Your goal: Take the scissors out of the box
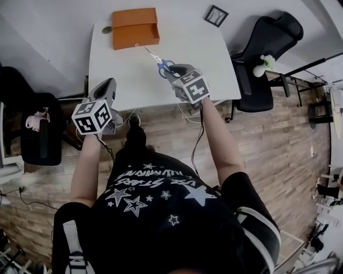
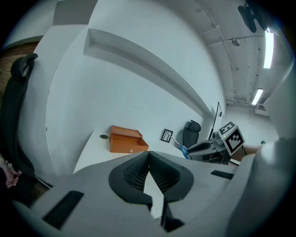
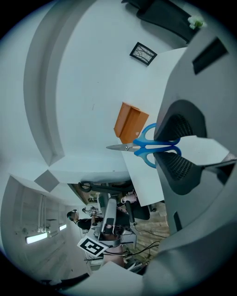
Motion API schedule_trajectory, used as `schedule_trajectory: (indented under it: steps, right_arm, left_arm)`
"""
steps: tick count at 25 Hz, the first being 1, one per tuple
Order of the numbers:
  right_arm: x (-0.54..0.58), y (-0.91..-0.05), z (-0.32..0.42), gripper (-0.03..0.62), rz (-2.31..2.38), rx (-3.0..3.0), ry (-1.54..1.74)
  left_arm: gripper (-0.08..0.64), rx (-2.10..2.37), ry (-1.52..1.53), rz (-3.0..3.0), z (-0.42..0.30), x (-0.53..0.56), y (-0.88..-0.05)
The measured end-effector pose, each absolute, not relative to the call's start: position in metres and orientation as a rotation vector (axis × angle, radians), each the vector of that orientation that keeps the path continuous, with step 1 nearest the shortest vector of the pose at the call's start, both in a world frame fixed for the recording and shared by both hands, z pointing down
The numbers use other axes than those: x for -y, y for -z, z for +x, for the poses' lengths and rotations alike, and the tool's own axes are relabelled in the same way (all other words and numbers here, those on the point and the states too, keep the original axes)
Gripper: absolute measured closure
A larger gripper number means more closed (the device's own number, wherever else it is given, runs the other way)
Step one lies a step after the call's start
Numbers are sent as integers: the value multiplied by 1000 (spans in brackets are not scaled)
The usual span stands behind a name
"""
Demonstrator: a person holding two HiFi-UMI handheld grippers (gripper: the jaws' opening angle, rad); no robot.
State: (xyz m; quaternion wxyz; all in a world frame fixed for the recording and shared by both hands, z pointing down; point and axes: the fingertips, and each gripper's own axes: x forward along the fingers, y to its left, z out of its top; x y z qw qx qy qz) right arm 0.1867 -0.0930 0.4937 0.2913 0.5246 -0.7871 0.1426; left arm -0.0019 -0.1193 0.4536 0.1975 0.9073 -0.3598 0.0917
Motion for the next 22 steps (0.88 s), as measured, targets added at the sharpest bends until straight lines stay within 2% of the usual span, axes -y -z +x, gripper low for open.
schedule_trajectory:
  steps: [22]
  right_arm:
    - [16,-539,182,494,1467,2114,-566]
  left_arm:
    - [541,966,-317,2494,-3,69,-488]
